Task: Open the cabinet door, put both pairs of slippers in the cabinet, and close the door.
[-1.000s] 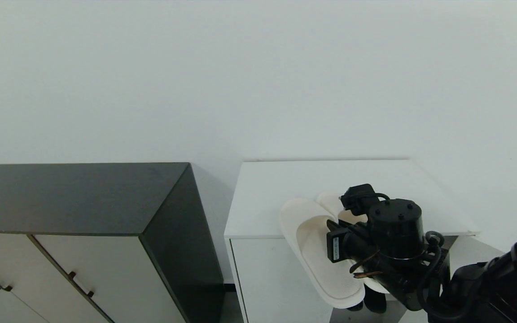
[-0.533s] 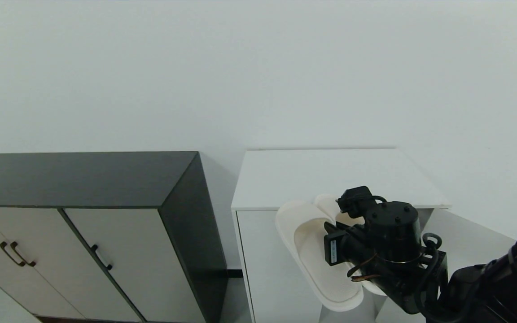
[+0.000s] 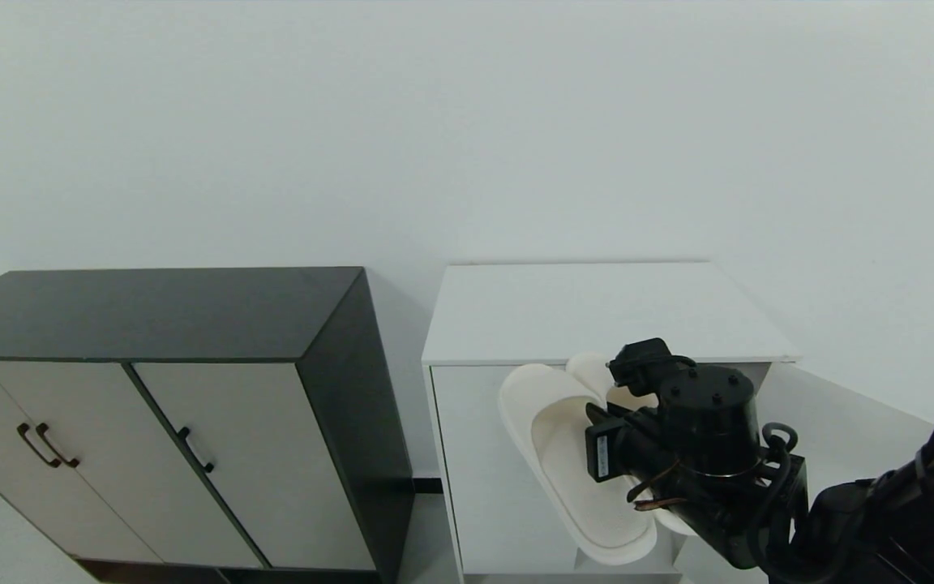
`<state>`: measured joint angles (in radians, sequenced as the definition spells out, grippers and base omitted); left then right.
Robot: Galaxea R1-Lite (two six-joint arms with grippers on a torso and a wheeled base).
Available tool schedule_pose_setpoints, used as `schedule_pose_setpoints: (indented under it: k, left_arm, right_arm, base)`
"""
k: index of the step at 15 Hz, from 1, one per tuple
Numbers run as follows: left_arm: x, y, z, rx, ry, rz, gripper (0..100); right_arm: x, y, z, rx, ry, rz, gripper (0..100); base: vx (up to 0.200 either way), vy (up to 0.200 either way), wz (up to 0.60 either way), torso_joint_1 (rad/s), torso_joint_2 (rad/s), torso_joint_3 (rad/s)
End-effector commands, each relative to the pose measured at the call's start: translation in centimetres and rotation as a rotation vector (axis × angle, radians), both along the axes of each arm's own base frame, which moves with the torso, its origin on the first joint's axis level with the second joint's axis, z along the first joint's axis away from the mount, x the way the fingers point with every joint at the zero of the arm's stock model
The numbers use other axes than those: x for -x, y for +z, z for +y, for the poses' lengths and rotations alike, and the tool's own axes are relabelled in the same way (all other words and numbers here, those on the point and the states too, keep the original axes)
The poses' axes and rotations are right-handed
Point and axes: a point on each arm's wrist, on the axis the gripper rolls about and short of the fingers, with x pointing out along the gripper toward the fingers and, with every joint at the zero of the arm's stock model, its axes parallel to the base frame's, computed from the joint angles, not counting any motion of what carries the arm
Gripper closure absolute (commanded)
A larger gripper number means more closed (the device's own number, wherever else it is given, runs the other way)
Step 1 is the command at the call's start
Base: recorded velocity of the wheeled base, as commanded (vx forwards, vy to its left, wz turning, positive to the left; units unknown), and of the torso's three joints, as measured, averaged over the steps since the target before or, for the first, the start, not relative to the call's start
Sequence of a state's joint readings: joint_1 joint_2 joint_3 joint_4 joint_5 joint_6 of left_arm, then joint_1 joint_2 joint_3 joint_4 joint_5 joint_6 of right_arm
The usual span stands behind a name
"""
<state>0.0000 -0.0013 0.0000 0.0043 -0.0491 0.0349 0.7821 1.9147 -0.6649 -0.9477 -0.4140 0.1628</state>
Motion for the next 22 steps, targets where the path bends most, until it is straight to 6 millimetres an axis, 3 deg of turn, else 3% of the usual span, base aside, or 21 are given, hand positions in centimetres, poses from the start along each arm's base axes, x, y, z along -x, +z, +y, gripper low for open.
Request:
schedule_pose_setpoints:
  k: [1,15,22]
  left_arm:
    - [-0.01,0.00,0.00,0.000,0.000,0.002,100]
    - [-0.01,0.00,0.00,0.000,0.000,0.002,100]
    - [-0.01,0.00,0.00,0.000,0.000,0.002,100]
  right_arm:
    - [-0.02,-0.15,0.03,0.003,0.000,0.003,100]
    - [-0.09,-0.32,0.10,0.007,0.000,0.006,100]
    - [-0.02,0.01,-0.04,-0.002,-0.002,-0.001,100]
  base:
    - [0.000,0.000,0.00,0.000,0.00,0.000]
    - [0.000,0.000,0.00,0.000,0.00,0.000]
    - [0.000,-0.200,0.00,0.004,0.00,0.002]
